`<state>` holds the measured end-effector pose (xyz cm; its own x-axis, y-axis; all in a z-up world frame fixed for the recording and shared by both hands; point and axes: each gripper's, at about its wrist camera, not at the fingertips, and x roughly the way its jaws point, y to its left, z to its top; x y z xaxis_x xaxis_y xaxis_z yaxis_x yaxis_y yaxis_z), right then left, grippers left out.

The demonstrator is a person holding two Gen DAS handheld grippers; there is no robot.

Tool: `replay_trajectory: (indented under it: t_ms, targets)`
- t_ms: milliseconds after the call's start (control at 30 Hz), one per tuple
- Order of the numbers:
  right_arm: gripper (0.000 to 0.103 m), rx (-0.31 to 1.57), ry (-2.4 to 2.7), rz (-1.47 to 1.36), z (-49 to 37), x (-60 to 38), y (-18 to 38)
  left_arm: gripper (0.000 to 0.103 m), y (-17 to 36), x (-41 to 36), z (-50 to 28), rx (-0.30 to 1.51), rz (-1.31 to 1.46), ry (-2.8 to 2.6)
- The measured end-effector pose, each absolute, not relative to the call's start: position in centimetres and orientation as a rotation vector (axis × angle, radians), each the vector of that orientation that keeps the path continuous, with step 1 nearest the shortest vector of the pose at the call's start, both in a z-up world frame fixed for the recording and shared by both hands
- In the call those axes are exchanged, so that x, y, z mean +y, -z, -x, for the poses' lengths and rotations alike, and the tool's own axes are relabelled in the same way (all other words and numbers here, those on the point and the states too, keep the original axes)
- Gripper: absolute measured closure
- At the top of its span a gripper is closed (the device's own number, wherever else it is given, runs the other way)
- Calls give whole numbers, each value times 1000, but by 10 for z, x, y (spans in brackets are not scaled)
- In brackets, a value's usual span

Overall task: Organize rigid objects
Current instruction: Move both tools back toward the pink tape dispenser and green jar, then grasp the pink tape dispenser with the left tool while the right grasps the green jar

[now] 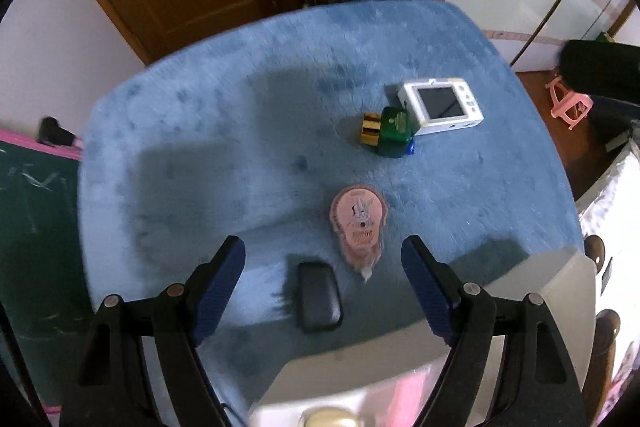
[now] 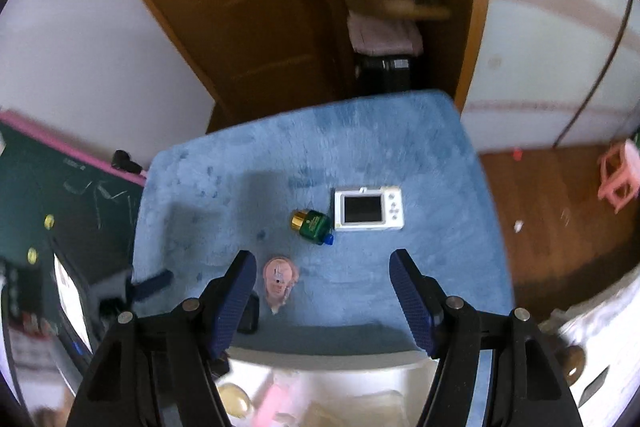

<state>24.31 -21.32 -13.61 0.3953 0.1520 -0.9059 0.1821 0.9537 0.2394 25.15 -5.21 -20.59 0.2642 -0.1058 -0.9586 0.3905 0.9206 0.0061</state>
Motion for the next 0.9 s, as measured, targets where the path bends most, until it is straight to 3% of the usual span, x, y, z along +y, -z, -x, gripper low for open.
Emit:
replay_trajectory:
  t_ms: [333, 900]
  targets:
    - [37, 1353, 64, -580, -300, -220, 239, 20, 261, -50, -272, 1363, -90, 342]
    - [50, 1448, 54, -710, -339, -196, 288, 20, 288, -46, -276, 1467, 8, 296]
